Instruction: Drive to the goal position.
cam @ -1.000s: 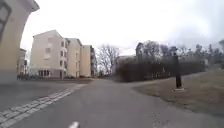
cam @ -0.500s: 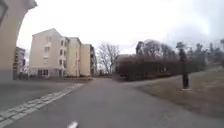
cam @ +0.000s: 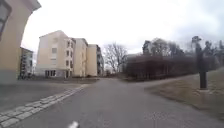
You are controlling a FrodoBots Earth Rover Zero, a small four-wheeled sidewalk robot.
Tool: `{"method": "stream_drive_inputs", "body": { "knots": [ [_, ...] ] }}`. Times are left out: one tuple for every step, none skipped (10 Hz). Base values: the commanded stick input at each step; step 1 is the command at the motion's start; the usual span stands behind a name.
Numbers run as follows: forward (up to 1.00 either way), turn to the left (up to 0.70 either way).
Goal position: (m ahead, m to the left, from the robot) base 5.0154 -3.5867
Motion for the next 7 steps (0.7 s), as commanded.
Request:
{"method": "stream_drive_inputs", "body": {
  "knots": [
    [0.7,0.0],
    [0.7,0.0],
    [0.7,0.0],
    [0.7,0.0],
    [0.7,0.0],
    [0.7,0.0],
    [0.7,0.0]
  ]
}}
